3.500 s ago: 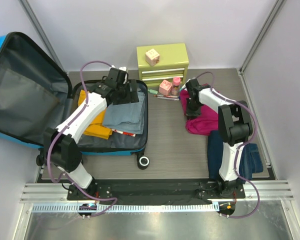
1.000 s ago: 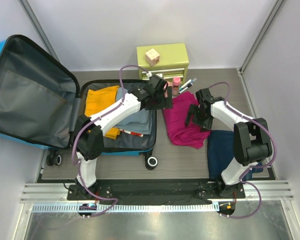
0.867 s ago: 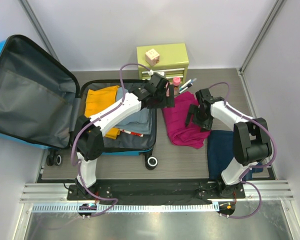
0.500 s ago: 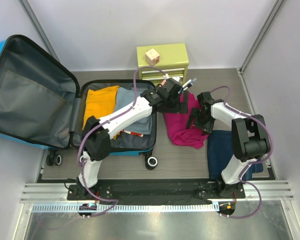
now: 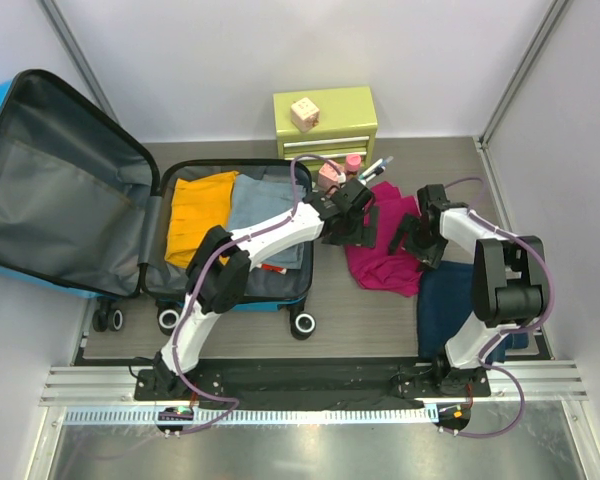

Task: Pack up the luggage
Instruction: Pick up the clothes at the center of the board.

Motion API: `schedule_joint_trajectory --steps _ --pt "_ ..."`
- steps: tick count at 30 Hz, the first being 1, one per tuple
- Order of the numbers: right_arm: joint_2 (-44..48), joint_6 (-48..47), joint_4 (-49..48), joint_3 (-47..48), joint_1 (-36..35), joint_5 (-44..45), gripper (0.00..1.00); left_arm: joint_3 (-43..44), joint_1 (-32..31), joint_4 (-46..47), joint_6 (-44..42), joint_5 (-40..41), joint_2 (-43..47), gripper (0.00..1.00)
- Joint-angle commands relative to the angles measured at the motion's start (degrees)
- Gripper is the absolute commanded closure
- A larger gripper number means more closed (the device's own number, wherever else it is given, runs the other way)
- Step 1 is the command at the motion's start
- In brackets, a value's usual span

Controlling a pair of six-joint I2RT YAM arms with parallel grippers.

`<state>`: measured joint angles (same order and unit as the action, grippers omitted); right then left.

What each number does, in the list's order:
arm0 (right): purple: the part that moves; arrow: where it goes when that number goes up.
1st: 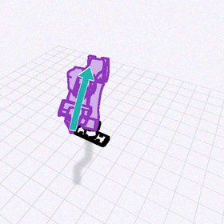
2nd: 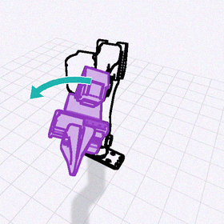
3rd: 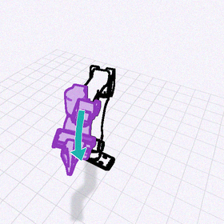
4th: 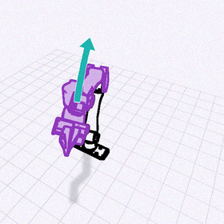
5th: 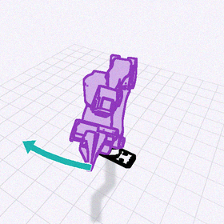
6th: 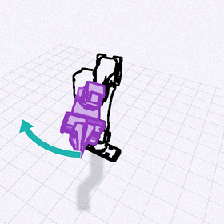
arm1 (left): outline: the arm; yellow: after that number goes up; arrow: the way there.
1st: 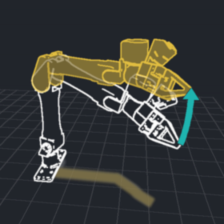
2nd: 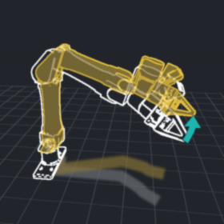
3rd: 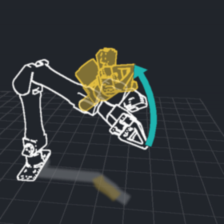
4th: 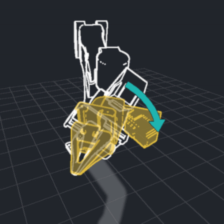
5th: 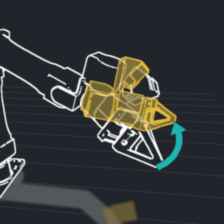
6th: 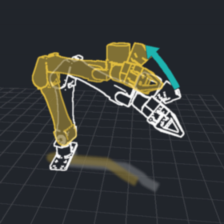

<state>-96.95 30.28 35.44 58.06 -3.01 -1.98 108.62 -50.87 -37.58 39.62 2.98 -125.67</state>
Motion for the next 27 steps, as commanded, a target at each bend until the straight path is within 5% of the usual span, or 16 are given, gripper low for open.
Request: schedule_joint_trajectory --steps 1,27 --pt "-3.0 -1.2 0.2 -4.2 2.1 5.9 0.15 1.2 0.1 0.7 -0.2 1.3 -1.6 0.13" --pt "-0.9 -1.5 -1.4 -6.1 2.2 -0.3 0.15 -6.0 3.7 16.8 6.8 -2.8 -7.4 0.21"
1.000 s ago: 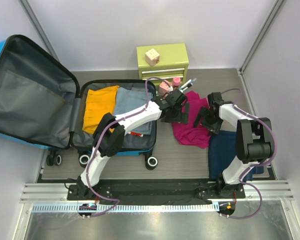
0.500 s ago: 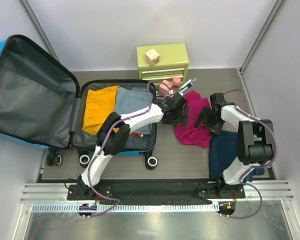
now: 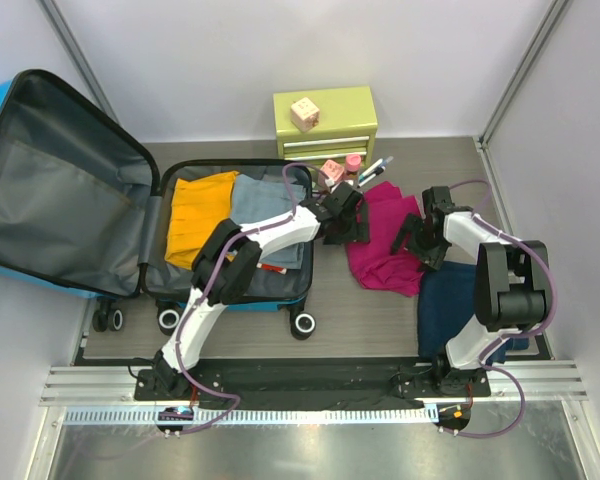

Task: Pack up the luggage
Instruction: Pick up the clothes at the center of the board.

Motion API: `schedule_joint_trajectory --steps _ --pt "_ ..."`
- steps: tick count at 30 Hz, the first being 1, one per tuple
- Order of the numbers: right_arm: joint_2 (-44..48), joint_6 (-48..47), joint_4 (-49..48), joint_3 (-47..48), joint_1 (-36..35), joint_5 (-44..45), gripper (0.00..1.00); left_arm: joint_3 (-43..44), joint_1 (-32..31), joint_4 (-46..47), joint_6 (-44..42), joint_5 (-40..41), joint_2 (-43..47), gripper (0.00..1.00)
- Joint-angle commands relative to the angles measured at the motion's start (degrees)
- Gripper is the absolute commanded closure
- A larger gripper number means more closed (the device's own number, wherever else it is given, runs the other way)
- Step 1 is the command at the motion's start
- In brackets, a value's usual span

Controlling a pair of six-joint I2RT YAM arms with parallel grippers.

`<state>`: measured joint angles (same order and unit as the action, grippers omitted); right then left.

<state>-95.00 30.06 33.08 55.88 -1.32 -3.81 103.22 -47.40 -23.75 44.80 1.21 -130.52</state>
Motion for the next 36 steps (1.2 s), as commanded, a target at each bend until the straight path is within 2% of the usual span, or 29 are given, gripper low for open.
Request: schedule_joint_trajectory --steps 1,9,14,17,18,20,21,23,24,26,30,36 --pt "-2.7 -1.4 1.0 -4.1 0.5 1.4 0.15 -0.5 0.2 3.4 2.0 -1.0 -2.9 0.21" --pt "-2.0 -1.6 0.8 -4.9 0.5 0.7 0.14 -0.8 0.2 3.3 3.4 -3.1 -4.7 0.24" --pt "-2.0 -1.8 0.4 -5.0 0.6 -0.2 0.15 0.3 -0.1 3.3 3.4 -3.5 -6.1 0.31" --pt "-1.9 -2.0 0.3 -4.9 0.5 -0.6 0.14 1.3 -0.2 3.1 2.8 -3.2 -6.5 0.44" --pt "-1.9 -2.1 0.2 -4.9 0.6 -0.8 0.15 1.3 -0.2 3.0 2.8 -2.5 -6.4 0.52" --pt "-1.7 -2.2 0.2 -4.8 0.5 -1.0 0.15 1.3 -0.3 3.1 2.3 -2.1 -6.3 0.62" --pt "-1.6 -2.2 0.2 -4.6 0.6 -1.1 0.14 1.3 -0.2 3.1 2.2 -1.9 -6.2 0.71" --pt "-1.3 -2.3 0.2 -4.5 0.6 -1.4 0.14 1.5 -0.4 3.2 1.8 -1.7 -6.2 0.80" --pt "-1.2 -2.3 0.2 -4.4 0.5 -1.7 0.14 1.5 -0.5 3.2 1.3 -1.7 -6.0 0.89" --pt "-0.9 -2.6 0.5 -4.1 0.6 -2.2 0.14 1.5 -0.6 3.2 0.7 -1.7 -5.5 0.98" --pt "-0.4 -3.3 1.5 -2.7 0.5 -2.6 0.11 1.1 -0.5 2.6 -2.0 0.8 -2.6 1.00" --pt "-0.1 -4.5 3.1 -0.6 0.6 -0.5 0.11 2.9 -0.4 -4.5 -8.0 4.8 2.7 1.00"
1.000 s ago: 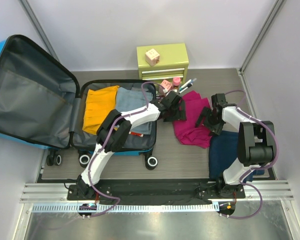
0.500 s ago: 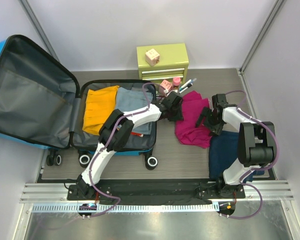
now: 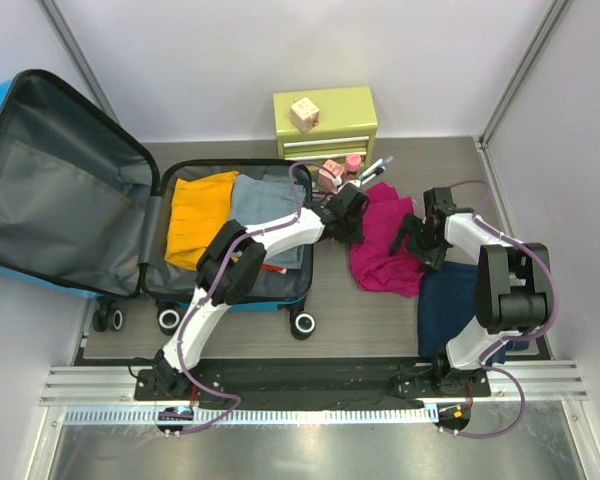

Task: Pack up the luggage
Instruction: Pick up the clothes at the center of the board.

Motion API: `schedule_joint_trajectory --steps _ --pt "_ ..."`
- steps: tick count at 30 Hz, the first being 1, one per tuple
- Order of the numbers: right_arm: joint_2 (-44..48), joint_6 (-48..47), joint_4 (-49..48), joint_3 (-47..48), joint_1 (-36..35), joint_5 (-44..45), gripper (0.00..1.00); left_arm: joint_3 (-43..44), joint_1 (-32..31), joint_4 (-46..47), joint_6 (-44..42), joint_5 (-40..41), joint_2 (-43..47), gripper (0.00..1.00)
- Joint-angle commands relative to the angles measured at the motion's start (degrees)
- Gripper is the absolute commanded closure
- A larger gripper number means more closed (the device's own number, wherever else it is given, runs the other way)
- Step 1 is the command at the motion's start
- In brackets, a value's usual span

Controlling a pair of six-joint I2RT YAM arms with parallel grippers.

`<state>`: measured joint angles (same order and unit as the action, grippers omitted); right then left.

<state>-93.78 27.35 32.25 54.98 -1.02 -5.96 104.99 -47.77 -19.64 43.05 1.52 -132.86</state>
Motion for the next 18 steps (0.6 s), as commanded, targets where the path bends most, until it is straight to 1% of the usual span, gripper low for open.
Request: schedule_joint_trajectory --steps 1,4,7,8,12,18 --pt "-1.4 -1.9 4.1 0.5 0.2 1.8 0.10 1.4 0.0 -9.4 -7.5 4.9 6.1 1.00" --pt "-1.7 -2.0 4.6 1.4 0.2 1.9 0.09 1.8 -0.1 -12.5 -9.4 6.0 7.4 1.00" --pt "-2.0 -2.1 4.8 1.8 0.2 2.0 0.06 2.7 -0.1 -14.8 -11.4 6.1 8.8 1.00" --pt "-2.0 -2.1 4.9 2.0 0.3 1.9 0.01 2.9 -0.1 -16.4 -12.4 6.4 9.3 1.00" --pt "-1.4 -2.4 5.5 2.2 0.3 1.8 0.00 3.4 0.0 -18.9 -14.7 7.4 11.1 1.00" --pt "-0.8 -2.7 6.0 2.2 0.3 1.9 0.00 5.2 1.1 -23.1 -19.9 6.5 13.8 1.00"
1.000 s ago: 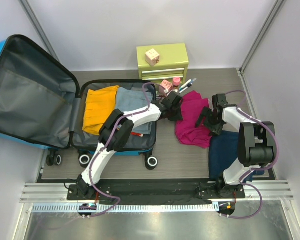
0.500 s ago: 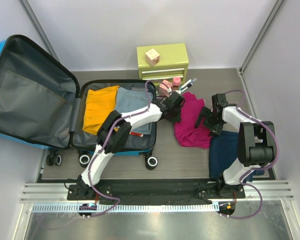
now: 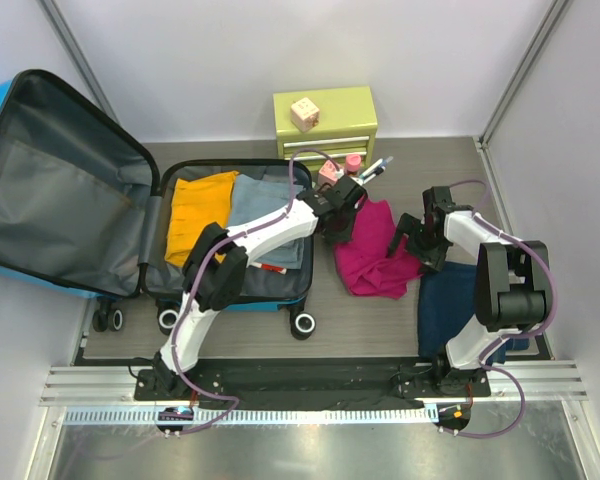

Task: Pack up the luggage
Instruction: Pick up the clothes at the center of the board, then place the clothes in the luggage.

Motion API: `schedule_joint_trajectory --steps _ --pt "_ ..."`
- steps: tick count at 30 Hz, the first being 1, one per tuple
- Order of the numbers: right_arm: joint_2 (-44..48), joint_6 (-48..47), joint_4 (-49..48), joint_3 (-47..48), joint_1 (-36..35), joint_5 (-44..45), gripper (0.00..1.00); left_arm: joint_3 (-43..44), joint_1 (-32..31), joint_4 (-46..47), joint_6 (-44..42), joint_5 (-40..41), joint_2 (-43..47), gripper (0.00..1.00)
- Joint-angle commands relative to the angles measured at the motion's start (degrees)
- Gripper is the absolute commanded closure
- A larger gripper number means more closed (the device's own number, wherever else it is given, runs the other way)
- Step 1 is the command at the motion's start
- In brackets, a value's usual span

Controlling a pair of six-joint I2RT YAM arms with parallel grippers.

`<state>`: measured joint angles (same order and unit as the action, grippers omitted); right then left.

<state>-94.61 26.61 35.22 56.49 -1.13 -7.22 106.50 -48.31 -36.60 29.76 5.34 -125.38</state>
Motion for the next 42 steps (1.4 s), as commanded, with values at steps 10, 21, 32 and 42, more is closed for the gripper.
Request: schedule_joint_trajectory --steps 10,21,32,42 --pt "-0.5 -2.5 3.0 0.4 0.3 3.2 0.00 5.6 6.1 -12.3 -10.9 -0.2 10.0 1.00" --pt "-1.3 -2.7 3.2 1.0 0.4 2.9 0.00 8.2 6.9 -18.0 -16.2 -2.0 13.0 1.00" --pt "-1.3 -3.0 3.2 0.7 0.3 2.9 0.00 12.2 7.9 -22.5 -16.2 -2.0 14.7 1.00" --pt "-1.5 -3.0 3.2 0.6 0.3 2.9 0.00 11.2 12.4 -24.7 -16.5 -1.7 20.6 1.00"
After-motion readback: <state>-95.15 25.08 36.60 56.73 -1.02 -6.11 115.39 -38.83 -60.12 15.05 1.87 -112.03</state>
